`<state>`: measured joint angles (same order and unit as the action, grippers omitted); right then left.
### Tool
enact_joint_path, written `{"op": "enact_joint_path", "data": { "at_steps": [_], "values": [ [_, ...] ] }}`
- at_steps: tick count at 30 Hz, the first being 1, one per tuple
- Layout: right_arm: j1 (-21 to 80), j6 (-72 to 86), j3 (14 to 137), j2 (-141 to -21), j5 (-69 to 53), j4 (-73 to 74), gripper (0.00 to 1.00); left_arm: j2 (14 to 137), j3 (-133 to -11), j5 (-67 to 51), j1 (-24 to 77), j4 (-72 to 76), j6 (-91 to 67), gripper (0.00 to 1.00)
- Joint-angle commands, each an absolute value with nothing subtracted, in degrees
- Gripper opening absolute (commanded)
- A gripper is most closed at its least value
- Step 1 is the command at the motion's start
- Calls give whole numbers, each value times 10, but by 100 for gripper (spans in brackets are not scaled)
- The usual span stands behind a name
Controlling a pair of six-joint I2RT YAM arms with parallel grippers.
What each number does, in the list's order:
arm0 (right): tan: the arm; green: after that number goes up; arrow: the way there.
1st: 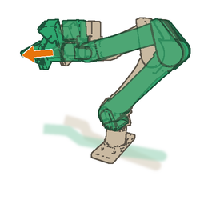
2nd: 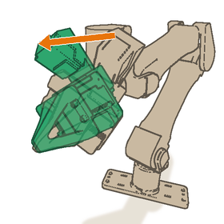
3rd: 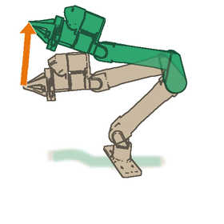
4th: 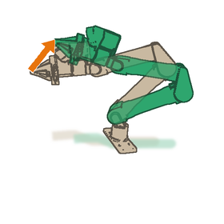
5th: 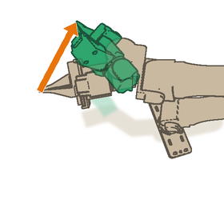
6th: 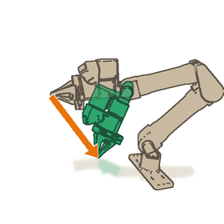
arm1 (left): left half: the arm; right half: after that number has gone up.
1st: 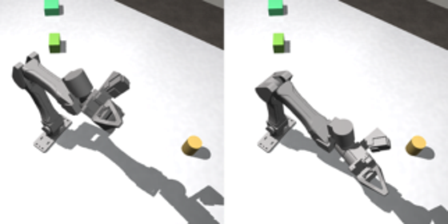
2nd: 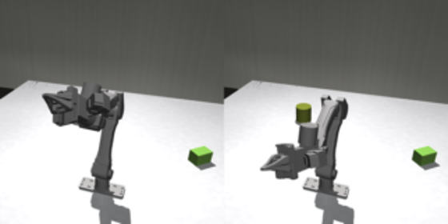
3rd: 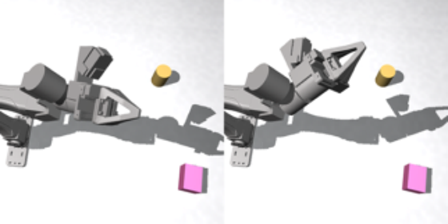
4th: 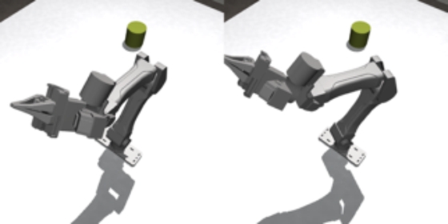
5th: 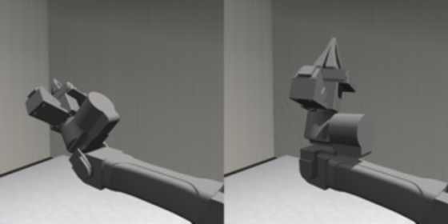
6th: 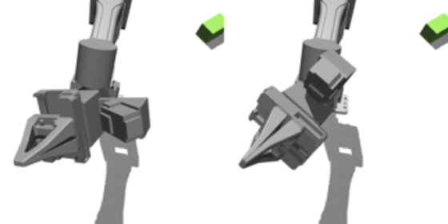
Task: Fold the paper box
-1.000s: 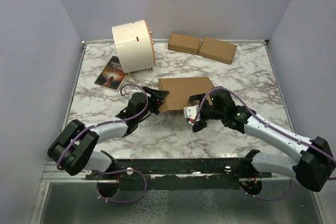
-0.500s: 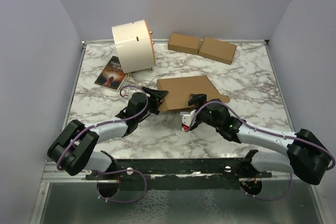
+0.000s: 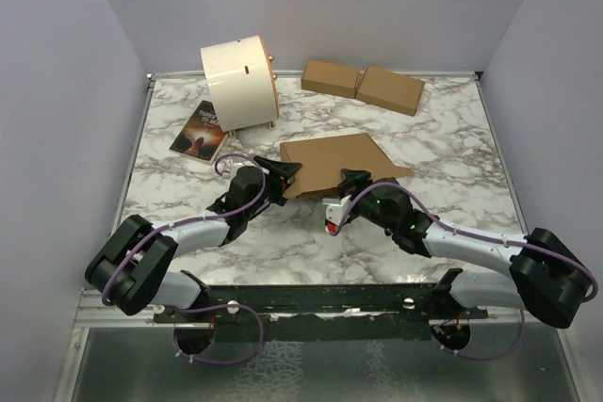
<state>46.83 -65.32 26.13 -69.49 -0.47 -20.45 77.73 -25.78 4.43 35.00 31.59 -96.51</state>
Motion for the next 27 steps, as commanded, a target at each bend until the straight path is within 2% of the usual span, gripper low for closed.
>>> {"op": "enact_joint_path", "data": {
  "at_steps": [1, 5, 9, 17, 27],
  "values": [
    [472, -626, 270, -681, -1, -225, 57, 764, -252, 53, 352, 324, -974, 43],
    [472, -592, 284, -668, -7, -207, 56, 751, -251, 58, 352, 314, -966, 66],
    [471, -576, 298, -654, -13, -185, 56, 719, -253, 69, 352, 279, -955, 81],
    [458, -524, 363, -638, -39, -98, 53, 614, -242, 110, 351, 189, -918, 90],
    [454, -512, 404, -628, -51, -24, 53, 483, -244, 173, 343, 83, -837, 90]
  ]
}}
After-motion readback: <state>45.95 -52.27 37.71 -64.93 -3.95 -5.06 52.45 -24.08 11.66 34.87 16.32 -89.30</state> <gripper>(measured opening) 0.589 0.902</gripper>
